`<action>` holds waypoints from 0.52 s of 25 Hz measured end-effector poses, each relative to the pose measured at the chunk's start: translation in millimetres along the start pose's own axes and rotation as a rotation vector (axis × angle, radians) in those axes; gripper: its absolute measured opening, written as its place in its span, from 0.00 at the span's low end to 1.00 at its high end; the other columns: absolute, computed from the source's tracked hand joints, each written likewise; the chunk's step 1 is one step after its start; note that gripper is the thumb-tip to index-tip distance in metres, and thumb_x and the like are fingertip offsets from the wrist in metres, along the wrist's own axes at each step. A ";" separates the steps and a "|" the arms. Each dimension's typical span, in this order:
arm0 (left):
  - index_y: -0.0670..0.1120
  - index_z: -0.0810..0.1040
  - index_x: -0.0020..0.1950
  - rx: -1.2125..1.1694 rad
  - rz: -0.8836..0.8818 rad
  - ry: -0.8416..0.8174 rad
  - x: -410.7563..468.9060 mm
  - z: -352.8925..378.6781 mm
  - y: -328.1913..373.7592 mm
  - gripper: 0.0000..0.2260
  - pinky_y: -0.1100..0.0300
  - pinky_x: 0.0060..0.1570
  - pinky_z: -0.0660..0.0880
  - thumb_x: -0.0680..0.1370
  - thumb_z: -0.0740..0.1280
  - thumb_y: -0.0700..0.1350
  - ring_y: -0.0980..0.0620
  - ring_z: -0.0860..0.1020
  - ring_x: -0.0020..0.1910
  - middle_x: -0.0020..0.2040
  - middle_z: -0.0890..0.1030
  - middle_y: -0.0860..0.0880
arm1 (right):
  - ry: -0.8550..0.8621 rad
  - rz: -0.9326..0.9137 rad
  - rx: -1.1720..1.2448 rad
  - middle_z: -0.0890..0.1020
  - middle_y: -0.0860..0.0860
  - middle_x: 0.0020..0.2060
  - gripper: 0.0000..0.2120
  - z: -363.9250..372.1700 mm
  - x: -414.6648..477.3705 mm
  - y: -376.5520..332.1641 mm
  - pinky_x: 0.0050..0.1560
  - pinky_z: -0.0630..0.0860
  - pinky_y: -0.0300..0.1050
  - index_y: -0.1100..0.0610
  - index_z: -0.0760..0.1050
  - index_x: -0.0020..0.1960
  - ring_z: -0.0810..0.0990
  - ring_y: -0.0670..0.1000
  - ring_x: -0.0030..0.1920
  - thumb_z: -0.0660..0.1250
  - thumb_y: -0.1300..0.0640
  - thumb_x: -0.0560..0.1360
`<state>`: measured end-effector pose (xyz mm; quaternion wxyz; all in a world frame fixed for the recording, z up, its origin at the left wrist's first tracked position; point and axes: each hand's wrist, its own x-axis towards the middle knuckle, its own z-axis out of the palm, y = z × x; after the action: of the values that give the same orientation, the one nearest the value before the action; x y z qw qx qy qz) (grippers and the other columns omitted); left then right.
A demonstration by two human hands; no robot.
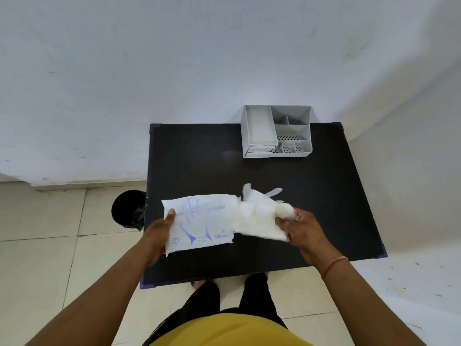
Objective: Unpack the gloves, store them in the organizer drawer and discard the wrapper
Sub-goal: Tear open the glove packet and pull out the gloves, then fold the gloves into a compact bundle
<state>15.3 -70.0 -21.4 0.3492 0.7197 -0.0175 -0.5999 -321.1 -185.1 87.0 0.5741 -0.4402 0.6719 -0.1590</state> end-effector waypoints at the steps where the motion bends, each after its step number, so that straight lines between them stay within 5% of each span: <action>1: 0.46 0.82 0.64 0.031 -0.008 0.045 10.3 0.2 -3.8 0.24 0.33 0.64 0.81 0.84 0.63 0.64 0.35 0.87 0.54 0.56 0.89 0.40 | 0.016 0.002 0.000 0.86 0.54 0.49 0.08 -9.1 0.5 -0.5 0.37 0.81 0.41 0.51 0.81 0.55 0.85 0.51 0.46 0.72 0.63 0.80; 5: 0.45 0.77 0.70 0.441 0.107 0.272 21.8 2.0 -8.1 0.29 0.34 0.62 0.80 0.82 0.60 0.67 0.32 0.82 0.59 0.64 0.83 0.38 | 0.050 0.000 -0.007 0.84 0.52 0.46 0.08 -41.1 -7.6 -9.2 0.35 0.82 0.39 0.50 0.79 0.52 0.84 0.50 0.44 0.72 0.63 0.80; 8: 0.44 0.80 0.67 0.597 0.439 0.494 -7.8 12.9 8.4 0.21 0.42 0.60 0.78 0.83 0.64 0.58 0.33 0.81 0.61 0.62 0.83 0.37 | -0.025 -0.017 0.188 0.86 0.56 0.50 0.11 -58.0 -16.5 -17.7 0.37 0.85 0.43 0.51 0.80 0.56 0.88 0.54 0.46 0.68 0.67 0.81; 10: 0.44 0.83 0.64 0.413 0.508 0.248 -37.7 34.4 29.1 0.12 0.48 0.54 0.77 0.86 0.64 0.47 0.37 0.83 0.58 0.61 0.85 0.37 | -0.126 -0.015 0.551 0.89 0.56 0.50 0.15 -62.1 -23.6 -24.8 0.38 0.88 0.47 0.54 0.80 0.60 0.90 0.55 0.46 0.64 0.70 0.81; 13: 0.42 0.82 0.69 -0.071 0.115 -0.456 -83.8 77.4 56.3 0.18 0.43 0.61 0.80 0.87 0.62 0.51 0.37 0.84 0.64 0.68 0.83 0.35 | -0.265 0.057 0.990 0.90 0.57 0.47 0.17 -50.3 -30.9 -26.9 0.32 0.86 0.43 0.59 0.79 0.62 0.90 0.52 0.41 0.64 0.68 0.75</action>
<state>-53.7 -112.6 76.6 0.3948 0.5507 -0.1156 -0.7263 -357.3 -191.0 140.5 0.7981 -0.1135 0.4494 -0.3850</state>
